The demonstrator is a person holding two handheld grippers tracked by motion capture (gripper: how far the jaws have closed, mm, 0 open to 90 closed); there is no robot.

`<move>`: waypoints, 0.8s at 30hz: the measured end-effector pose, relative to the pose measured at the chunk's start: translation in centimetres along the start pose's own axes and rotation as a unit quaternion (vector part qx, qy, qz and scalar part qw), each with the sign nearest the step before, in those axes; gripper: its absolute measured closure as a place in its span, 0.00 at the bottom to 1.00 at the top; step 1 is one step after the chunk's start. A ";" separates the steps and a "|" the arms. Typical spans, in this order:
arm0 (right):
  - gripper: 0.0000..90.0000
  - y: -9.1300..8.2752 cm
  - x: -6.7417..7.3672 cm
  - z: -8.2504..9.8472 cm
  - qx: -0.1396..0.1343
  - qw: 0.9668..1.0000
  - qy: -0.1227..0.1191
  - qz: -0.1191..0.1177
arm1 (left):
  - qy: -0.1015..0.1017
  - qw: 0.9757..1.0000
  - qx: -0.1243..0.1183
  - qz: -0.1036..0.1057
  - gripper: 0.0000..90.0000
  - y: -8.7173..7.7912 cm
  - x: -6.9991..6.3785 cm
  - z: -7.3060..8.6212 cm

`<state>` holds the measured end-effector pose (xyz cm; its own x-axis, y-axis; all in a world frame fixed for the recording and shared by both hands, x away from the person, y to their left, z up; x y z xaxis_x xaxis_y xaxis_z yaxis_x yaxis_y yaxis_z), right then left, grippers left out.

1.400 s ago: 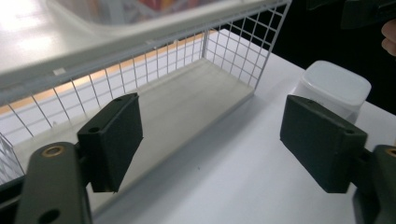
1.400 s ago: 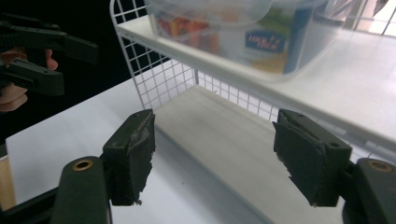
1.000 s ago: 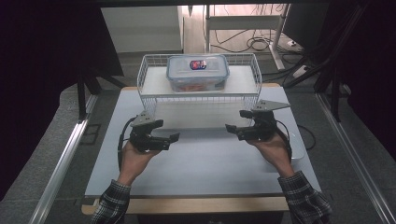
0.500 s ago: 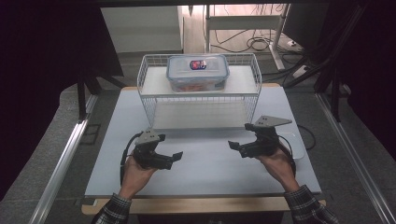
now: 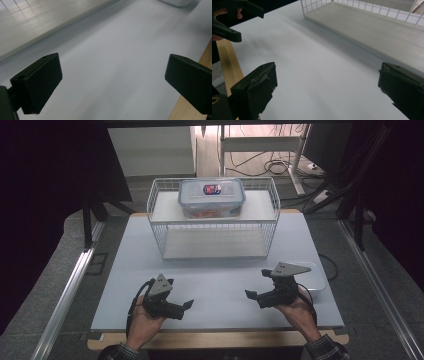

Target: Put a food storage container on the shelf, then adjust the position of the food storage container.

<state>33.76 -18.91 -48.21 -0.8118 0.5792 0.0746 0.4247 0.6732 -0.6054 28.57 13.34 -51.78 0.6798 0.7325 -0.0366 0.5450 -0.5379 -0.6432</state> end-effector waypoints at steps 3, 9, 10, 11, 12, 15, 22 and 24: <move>0.03 0.3 0.3 0.9 0.010 1.000 -0.005 0.002 | 0.004 1.000 -0.005 0.005 0.01 0.0 -0.3 0.6; 0.07 0.5 0.5 2.3 0.037 0.999 0.015 -0.013 | 0.024 1.000 0.004 -0.003 0.01 0.2 -0.6 1.8; 0.07 0.6 0.6 2.4 0.040 0.999 0.015 -0.014 | 0.025 1.000 0.007 -0.005 0.01 0.2 -0.6 2.0; 0.07 0.7 0.5 2.6 0.045 0.999 0.012 -0.011 | 0.024 1.000 0.010 -0.004 0.01 0.3 -0.5 2.1; 0.07 0.8 0.5 2.8 0.048 0.999 0.011 -0.007 | 0.021 1.000 0.012 -0.001 0.01 0.4 -0.4 2.2; 0.06 1.0 0.4 3.0 0.053 0.999 0.011 -0.007 | 0.010 1.000 0.010 0.007 0.02 0.5 -0.2 2.3; 0.00 1.3 -0.2 3.2 0.054 0.998 0.015 0.026 | 0.005 1.000 0.015 0.006 0.02 0.7 -0.1 2.5; 0.00 1.2 -0.5 3.1 0.052 0.998 0.022 0.033 | 0.005 1.000 0.016 0.006 0.02 0.8 0.0 2.5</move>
Point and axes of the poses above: each handheld gripper's, and its own axes: y roughly forward along the jaws, z roughly out of its underside, x roughly to its left, the point moved 4 cm from there along y, roughly forward along the jaws, and after that the axes turned 6 degrees about x, right-handed, at the moved point
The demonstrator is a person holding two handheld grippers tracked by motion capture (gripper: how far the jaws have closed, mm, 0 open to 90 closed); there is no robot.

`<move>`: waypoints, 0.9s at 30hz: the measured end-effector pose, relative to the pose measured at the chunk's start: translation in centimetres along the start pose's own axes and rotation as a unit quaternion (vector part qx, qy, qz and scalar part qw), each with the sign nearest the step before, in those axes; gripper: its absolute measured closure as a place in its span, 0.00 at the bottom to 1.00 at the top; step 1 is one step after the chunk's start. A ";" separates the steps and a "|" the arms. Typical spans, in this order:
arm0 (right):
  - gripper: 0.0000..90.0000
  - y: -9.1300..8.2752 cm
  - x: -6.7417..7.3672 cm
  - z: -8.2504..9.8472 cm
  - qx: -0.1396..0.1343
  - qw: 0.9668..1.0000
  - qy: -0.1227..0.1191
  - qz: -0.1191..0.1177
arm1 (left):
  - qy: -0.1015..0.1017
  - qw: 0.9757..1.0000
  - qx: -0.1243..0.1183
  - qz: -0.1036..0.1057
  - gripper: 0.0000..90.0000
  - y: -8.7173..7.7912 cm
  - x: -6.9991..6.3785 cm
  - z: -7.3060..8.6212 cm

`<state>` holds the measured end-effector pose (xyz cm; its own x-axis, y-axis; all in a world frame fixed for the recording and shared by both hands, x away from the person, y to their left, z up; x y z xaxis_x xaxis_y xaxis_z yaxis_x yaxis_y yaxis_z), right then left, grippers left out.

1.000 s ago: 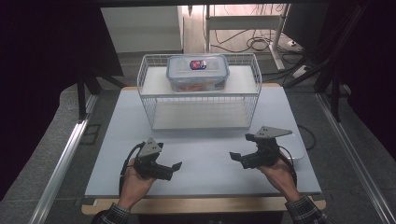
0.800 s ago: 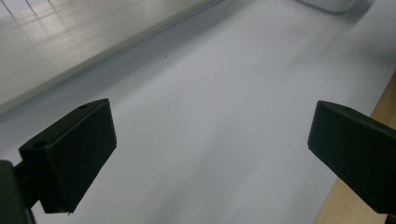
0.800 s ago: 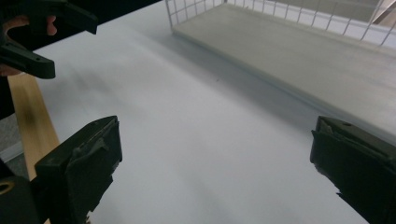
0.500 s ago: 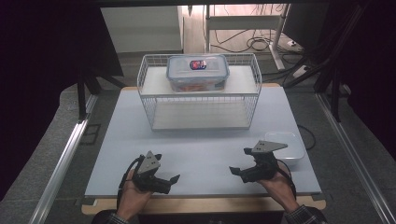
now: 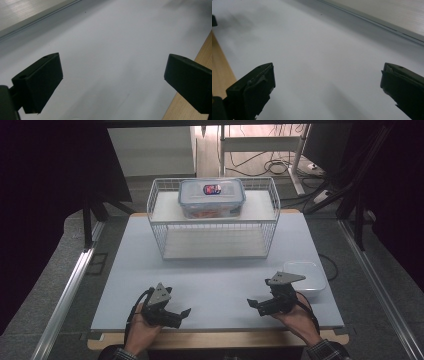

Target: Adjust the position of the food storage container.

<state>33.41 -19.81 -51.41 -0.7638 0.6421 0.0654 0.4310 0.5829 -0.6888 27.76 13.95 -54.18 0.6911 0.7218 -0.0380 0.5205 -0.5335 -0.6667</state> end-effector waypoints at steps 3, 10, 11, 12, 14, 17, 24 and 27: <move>0.00 -0.4 -0.5 -0.2 0.003 1.000 0.005 0.009 | -0.001 1.000 0.000 0.000 0.02 0.0 0.0 0.0; 0.27 -2.3 -2.8 -0.5 -0.005 0.998 0.040 0.055 | 0.000 1.000 0.002 -0.002 0.02 0.1 0.1 0.0; 0.34 -2.5 -3.1 -0.5 -0.003 0.997 0.043 0.058 | 0.000 1.000 0.002 -0.002 0.02 0.1 0.1 0.0; 0.39 -2.8 -3.5 -0.5 -0.003 0.997 0.043 0.064 | 0.000 1.000 0.002 -0.002 0.02 0.1 0.1 0.0; 0.50 -3.3 -4.3 -0.4 0.001 0.995 0.052 0.080 | -0.001 1.000 0.002 -0.003 0.02 0.1 0.1 0.0; 0.68 -4.2 -5.7 -0.2 -0.001 0.994 0.054 0.093 | 0.000 1.000 0.001 -0.004 0.02 0.1 0.2 0.0; 1.00 -6.9 -9.7 0.8 -0.005 0.985 0.074 0.153 | 0.001 1.000 0.005 -0.001 0.03 0.2 0.0 0.0; 1.00 -7.7 -11.4 1.5 -0.007 0.980 0.102 0.173 | 0.002 1.000 0.004 -0.004 0.03 0.2 0.1 -0.1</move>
Point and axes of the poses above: each handheld gripper's, and its own axes: y roughly forward along the jaws, z roughly out of its underside, x roughly to its left, the point moved 4 cm from there along y, roughly forward along the jaws, and after that the axes turned 6 degrees about x, right-handed, at the moved point
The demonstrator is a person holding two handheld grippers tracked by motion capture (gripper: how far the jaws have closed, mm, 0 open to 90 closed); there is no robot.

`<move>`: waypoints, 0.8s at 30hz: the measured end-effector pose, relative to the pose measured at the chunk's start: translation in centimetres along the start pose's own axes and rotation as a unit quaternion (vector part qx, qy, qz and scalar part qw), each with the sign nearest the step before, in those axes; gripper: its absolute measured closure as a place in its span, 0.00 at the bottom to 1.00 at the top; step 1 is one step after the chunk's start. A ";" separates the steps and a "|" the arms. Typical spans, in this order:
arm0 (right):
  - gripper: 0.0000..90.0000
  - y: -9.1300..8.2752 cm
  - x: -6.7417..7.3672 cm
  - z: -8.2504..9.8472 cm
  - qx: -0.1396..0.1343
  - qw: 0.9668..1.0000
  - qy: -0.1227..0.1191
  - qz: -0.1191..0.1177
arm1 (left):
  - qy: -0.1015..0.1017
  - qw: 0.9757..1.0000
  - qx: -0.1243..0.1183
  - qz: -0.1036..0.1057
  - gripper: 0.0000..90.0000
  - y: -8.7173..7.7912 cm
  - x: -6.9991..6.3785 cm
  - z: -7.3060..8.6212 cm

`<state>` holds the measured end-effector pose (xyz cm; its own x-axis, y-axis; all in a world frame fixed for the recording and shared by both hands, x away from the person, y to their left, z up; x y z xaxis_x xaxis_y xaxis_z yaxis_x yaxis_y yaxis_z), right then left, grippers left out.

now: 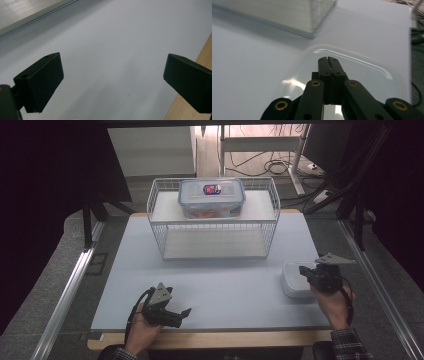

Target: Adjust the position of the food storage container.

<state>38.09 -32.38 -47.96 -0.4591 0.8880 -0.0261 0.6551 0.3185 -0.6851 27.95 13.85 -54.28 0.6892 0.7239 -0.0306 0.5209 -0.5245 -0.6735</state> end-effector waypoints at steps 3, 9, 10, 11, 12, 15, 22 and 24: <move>1.00 -0.3 -1.9 0.5 -0.001 0.999 0.022 0.023 | -0.002 1.000 -0.001 0.001 0.02 0.0 0.1 0.0; 1.00 -0.6 -4.3 1.2 -0.003 0.997 0.048 0.058 | -0.004 1.000 -0.003 0.002 0.03 0.0 0.1 0.0; 1.00 -0.7 -4.6 1.2 -0.004 0.997 0.050 0.063 | -0.004 1.000 -0.001 0.003 0.03 0.0 0.1 0.0; 1.00 -0.7 -4.8 1.3 -0.004 0.996 0.051 0.069 | -0.004 1.000 0.000 0.002 0.02 0.1 0.1 0.0; 1.00 -0.7 -5.0 1.4 -0.003 0.996 0.052 0.072 | -0.003 1.000 0.000 0.002 0.03 0.1 0.1 0.0; 1.00 -0.7 -5.6 1.7 0.005 0.995 0.056 0.080 | -0.002 1.000 0.002 0.001 0.02 0.1 0.1 0.0; 1.00 -0.4 -5.8 2.6 0.026 0.994 0.064 0.082 | -0.006 1.000 0.002 -0.001 0.03 0.0 0.3 0.1; 1.00 -0.3 -5.6 2.6 0.026 0.995 0.066 0.073 | -0.005 1.000 0.005 -0.001 0.03 0.1 0.2 0.1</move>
Point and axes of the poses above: each handheld gripper's, and its own axes: y roughly forward along the jaws, z roughly out of its underside, x roughly to its left, the point moved 4 cm from there along y, roughly forward along the jaws, and after that the axes turned 6 degrees about x, right-handed, at the moved point
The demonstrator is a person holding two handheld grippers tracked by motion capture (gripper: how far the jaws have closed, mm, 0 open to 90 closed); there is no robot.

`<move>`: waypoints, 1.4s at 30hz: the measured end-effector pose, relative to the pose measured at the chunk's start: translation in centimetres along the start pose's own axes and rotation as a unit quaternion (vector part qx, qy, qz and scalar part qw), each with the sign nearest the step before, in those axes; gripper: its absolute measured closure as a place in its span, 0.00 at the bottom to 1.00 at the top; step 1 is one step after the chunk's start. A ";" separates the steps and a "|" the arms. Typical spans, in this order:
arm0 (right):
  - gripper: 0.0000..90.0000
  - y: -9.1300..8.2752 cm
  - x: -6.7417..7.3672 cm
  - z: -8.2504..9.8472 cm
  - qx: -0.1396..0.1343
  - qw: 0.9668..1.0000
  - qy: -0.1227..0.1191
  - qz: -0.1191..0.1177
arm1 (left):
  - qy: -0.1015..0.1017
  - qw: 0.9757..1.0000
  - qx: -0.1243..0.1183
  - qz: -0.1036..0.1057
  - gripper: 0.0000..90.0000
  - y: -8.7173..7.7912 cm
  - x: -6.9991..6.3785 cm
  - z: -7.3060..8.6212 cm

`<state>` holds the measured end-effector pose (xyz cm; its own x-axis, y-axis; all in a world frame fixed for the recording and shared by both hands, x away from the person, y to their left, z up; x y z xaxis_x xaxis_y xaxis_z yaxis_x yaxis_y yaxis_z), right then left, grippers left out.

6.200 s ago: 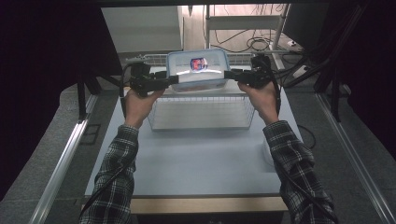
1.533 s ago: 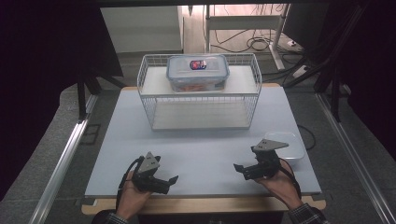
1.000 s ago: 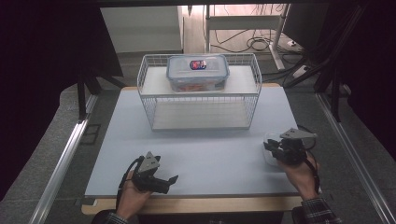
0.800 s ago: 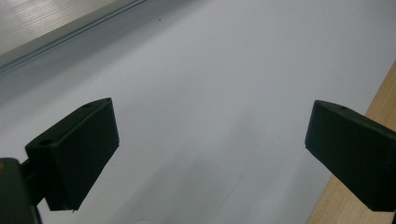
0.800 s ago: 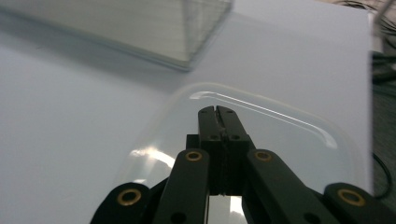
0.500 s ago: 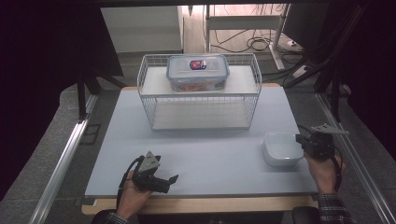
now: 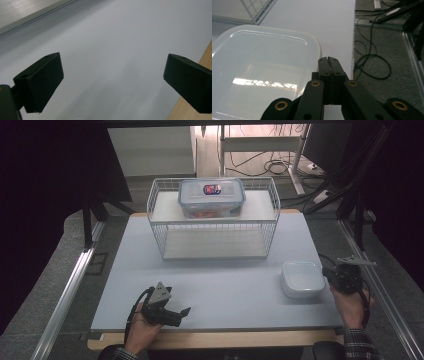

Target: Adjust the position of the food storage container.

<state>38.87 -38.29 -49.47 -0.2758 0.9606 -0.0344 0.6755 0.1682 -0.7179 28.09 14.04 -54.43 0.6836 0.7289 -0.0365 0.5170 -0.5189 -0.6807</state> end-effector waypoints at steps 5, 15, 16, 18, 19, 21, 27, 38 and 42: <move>1.00 0.1 1.1 0.0 0.003 1.000 -0.009 -0.018 | 0.003 1.000 0.003 -0.002 0.03 0.1 -0.1 0.0; 1.00 0.7 4.3 -0.5 0.005 0.998 -0.040 -0.058 | 0.004 1.000 0.006 -0.002 0.03 0.1 -0.1 0.0; 1.00 0.8 4.6 -0.5 0.005 0.997 -0.042 -0.060 | 0.004 1.000 0.007 -0.002 0.03 0.2 -0.1 0.0; 1.00 0.9 5.2 -0.6 0.006 0.997 -0.045 -0.067 | 0.004 1.000 0.007 -0.001 0.03 0.2 -0.1 0.0; 1.00 0.9 5.5 -0.6 0.007 0.996 -0.046 -0.072 | 0.004 1.000 0.007 -0.001 0.03 0.2 -0.1 0.0; 1.00 1.0 6.1 -0.7 0.007 0.995 -0.051 -0.080 | 0.005 1.000 0.007 -0.002 0.03 0.2 -0.1 0.0; 1.00 1.3 8.1 -0.9 0.010 0.992 -0.066 -0.104 | 0.007 1.000 0.009 -0.002 0.03 0.3 -0.1 0.0; 1.00 2.0 12.0 -1.5 0.013 0.985 -0.091 -0.148 | 0.008 1.000 0.011 -0.002 0.03 0.4 -0.2 0.0; 1.00 2.1 13.2 -1.6 0.015 0.982 -0.097 -0.162 | 0.009 1.000 0.012 -0.002 0.03 0.4 -0.3 0.0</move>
<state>37.75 -24.93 -50.36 -0.6000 0.7970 0.0691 0.5118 0.4488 -0.7325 28.08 13.67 -54.70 0.6913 0.7223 -0.0202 0.5071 -0.5049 -0.6985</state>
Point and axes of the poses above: each handheld gripper's, and its own axes: y roughly forward along the jaws, z roughly out of its underside, x roughly to its left, the point moved 4 cm from there along y, roughly forward along the jaws, and after that the axes turned 6 degrees about x, right-handed, at the moved point
